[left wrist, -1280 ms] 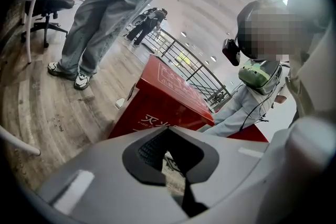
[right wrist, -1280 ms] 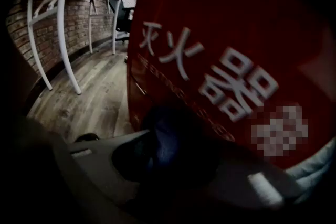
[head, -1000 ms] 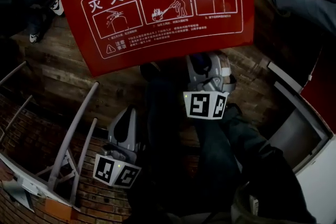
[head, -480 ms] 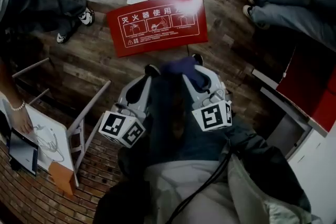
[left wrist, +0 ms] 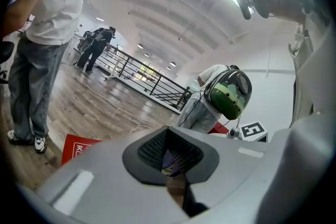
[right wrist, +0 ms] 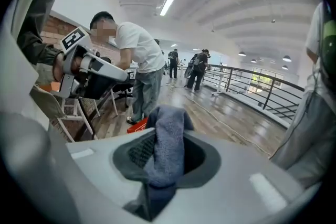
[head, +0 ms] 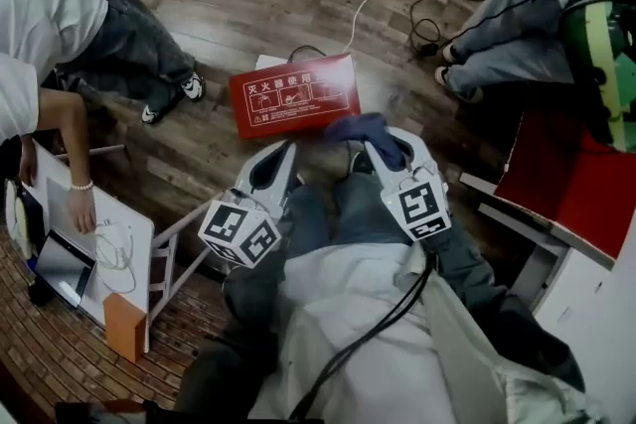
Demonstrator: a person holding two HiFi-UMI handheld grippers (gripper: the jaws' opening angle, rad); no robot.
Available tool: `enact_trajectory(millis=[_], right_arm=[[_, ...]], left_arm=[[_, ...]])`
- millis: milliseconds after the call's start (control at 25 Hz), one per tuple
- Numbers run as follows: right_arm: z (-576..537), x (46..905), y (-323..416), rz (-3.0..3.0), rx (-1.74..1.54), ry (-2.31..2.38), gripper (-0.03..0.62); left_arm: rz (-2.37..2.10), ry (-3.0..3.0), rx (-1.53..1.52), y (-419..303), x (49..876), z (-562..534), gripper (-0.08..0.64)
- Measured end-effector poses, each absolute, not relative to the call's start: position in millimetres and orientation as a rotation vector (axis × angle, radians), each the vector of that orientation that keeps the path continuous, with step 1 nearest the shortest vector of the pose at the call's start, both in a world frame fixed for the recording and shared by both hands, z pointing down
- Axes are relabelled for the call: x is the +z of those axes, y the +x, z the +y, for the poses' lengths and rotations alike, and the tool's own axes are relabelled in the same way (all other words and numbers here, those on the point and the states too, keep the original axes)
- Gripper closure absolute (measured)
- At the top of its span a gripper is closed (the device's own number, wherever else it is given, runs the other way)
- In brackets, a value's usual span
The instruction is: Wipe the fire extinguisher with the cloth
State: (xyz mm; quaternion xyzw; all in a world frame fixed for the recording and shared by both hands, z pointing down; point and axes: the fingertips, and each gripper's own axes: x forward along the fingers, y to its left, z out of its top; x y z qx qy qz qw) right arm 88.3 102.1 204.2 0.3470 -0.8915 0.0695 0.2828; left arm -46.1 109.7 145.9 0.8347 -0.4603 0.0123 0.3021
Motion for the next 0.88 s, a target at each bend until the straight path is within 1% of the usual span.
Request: enact_trajectory(millis=[200,360,480,640,800,880], right_arm=[[119,179,112,-2.449,0.423,0.940,0.509],[103,187,124,-2.429,0.452,0.904,0.509],[92,229,124,-2.363,0.461,0.819,0.509],[65,312,112,-2.243,0.390,0.645,0.509],[24,389,82,-2.146,0.288,0.549,0.509],[14,435,63,-2.102,0.224,0.537,0.509]], left_arm=[[-1.272,2.216,-0.009,-37,115,125,0.569],[-1.321,2.203,-0.051,-35,102,119,0.569],[-1.356,2.171,-0.059,-33,107,119,0.569],[-1.409,2.090,-0.041,-30,124,115,0.569],[-1.465,2.025,-0.019,-24,144,104,0.569],[-1.490,1.996,-0.031,-22,168,103,0.569]])
